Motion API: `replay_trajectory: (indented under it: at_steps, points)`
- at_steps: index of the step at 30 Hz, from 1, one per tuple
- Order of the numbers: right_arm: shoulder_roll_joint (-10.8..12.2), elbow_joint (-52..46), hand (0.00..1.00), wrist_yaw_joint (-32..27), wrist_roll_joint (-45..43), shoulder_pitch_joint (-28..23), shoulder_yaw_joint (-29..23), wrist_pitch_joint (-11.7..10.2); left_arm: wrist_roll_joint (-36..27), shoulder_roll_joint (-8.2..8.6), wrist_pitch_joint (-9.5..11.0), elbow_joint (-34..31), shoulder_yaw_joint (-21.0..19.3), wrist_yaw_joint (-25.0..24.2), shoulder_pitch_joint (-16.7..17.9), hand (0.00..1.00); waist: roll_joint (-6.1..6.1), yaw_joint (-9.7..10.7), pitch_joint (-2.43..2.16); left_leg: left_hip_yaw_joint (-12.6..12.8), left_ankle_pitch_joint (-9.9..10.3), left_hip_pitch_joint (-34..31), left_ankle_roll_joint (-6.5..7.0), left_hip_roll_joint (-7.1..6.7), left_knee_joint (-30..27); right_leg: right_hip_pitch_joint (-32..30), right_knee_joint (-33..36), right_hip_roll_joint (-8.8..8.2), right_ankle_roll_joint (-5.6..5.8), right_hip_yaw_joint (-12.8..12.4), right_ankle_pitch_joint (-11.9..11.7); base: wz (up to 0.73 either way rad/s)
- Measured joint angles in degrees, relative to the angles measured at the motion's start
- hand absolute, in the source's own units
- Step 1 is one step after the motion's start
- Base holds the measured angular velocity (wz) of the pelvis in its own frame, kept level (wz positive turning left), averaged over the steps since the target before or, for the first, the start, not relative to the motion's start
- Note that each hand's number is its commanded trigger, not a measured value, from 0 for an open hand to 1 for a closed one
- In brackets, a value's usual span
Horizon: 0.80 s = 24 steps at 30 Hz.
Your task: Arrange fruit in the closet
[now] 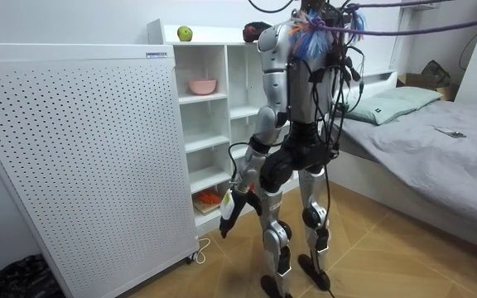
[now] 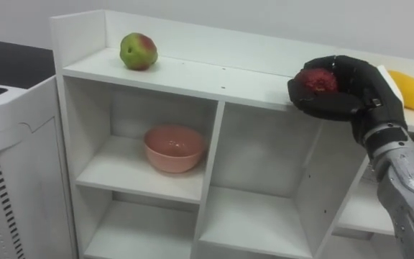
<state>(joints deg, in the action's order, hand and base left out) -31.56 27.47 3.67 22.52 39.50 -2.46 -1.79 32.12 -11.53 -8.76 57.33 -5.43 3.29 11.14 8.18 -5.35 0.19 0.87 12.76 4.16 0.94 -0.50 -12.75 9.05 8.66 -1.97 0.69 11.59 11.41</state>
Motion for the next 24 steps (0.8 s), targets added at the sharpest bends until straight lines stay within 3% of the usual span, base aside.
replay_trajectory:
  at_steps: [9,16,20,24]
  points:
    - [0.0,-3.3,1.00,-4.2,-0.1,-0.3,0.7,0.5,0.0,-0.16,0.4,-0.2,0.0,0.3,0.1,0.00,-0.43,-0.9,0.27,0.2,0.0,0.1,0.00,0.04,0.1,-0.1,0.1,0.05,-0.02,-0.5,0.0,-0.02]
    - [1.9,-22.3,1.00,-5.7,-0.4,-10.3,1.2,1.5,0.0,-0.10,0.7,-0.2,0.1,1.3,0.1,0.00,-1.73,-0.7,-0.52,0.4,0.0,-0.6,0.00,0.01,0.1,-0.8,0.0,0.00,-0.02,-0.9,0.0,0.00]
    - [4.0,-27.9,1.00,-5.5,-0.4,-14.1,1.4,2.1,0.0,-0.10,0.8,-0.2,0.0,3.0,0.0,0.00,-1.99,-0.7,-0.50,0.4,0.0,-0.5,0.00,0.01,0.2,-0.8,0.0,0.00,-0.02,-1.4,0.0,0.00]
    - [4.6,-30.0,1.00,-5.5,0.4,-14.6,1.6,2.4,-0.1,0.16,0.8,-0.1,0.1,4.0,0.0,0.00,-2.41,-0.6,-0.28,0.7,0.0,-0.6,0.00,0.04,0.2,-1.0,0.0,0.01,-0.02,-2.1,0.0,-0.03]
